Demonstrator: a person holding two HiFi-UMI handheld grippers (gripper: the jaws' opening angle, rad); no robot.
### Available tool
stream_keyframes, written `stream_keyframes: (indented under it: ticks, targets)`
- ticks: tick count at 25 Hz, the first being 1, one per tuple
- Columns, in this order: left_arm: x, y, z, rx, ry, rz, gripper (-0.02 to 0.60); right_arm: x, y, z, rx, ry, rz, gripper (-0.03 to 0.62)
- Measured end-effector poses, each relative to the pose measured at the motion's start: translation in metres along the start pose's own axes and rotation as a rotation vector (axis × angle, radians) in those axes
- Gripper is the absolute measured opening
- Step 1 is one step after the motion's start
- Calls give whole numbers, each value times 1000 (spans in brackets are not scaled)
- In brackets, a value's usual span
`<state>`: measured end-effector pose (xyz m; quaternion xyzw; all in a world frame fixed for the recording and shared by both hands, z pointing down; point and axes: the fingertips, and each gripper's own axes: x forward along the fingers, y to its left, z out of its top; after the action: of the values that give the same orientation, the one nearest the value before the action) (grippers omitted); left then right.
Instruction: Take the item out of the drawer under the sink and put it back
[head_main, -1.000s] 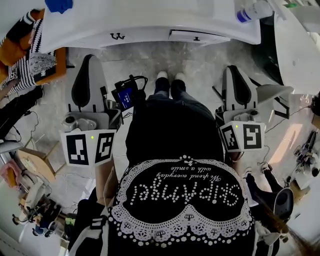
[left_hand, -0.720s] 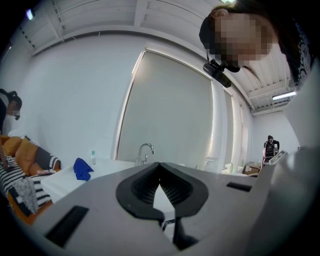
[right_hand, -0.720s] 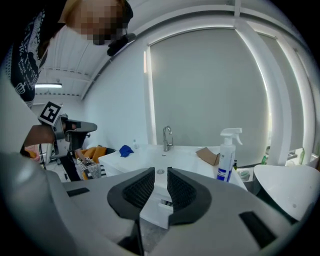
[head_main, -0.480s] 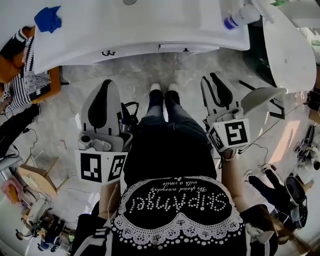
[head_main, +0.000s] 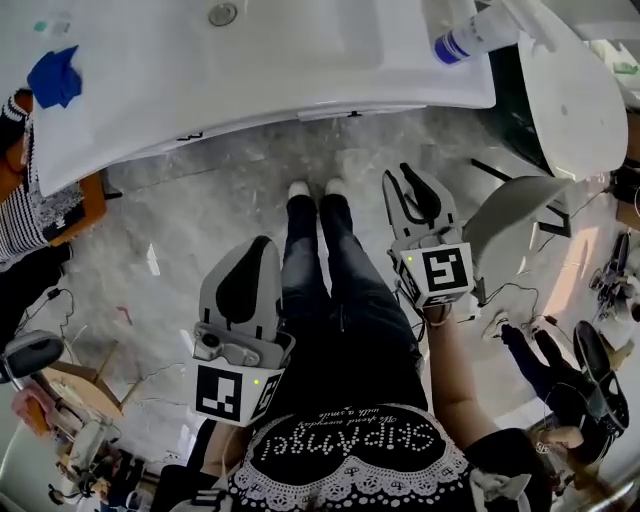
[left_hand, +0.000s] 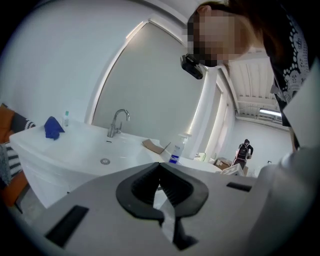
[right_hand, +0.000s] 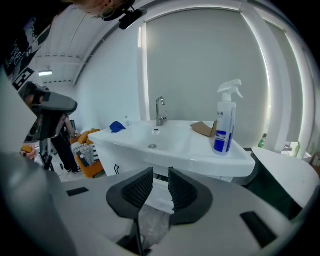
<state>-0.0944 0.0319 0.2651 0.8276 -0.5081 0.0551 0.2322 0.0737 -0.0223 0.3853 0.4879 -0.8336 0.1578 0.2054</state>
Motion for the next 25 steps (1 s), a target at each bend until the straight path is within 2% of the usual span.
stream_keyframes:
  ticks: [10, 21, 25]
  targets:
    - [26, -11, -59, -115, 88, -69, 4, 53, -14, -55, 55, 56, -36, 89]
    - [35, -1, -102, -195, 167, -32, 5, 107, -35, -105, 79, 117, -68, 103]
    - [38, -4, -112, -218, 191, -25, 5, 128, -41, -125, 72, 154, -55, 112]
